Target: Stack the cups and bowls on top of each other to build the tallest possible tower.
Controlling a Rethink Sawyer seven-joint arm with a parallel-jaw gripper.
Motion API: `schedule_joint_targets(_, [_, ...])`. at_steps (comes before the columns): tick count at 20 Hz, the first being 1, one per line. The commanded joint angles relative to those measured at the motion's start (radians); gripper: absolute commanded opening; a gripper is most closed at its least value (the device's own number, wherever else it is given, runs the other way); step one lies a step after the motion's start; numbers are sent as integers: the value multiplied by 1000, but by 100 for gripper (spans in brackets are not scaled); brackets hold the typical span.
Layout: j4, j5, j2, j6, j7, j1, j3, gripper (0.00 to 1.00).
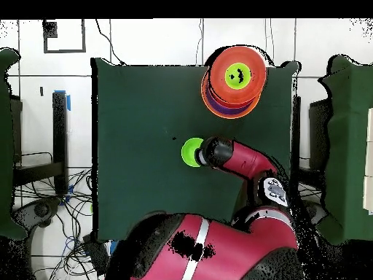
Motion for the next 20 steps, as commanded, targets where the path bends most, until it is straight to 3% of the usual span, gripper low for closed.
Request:
schedule_joint_targets(1, [51, -44, -42, 1, -35, 17, 117, 100])
schedule_joint_targets(6, [41, -32, -60, -1, -25, 20, 121, 100])
schedule_joint_targets(20, [11, 3, -20, -74, 51, 42, 121, 100])
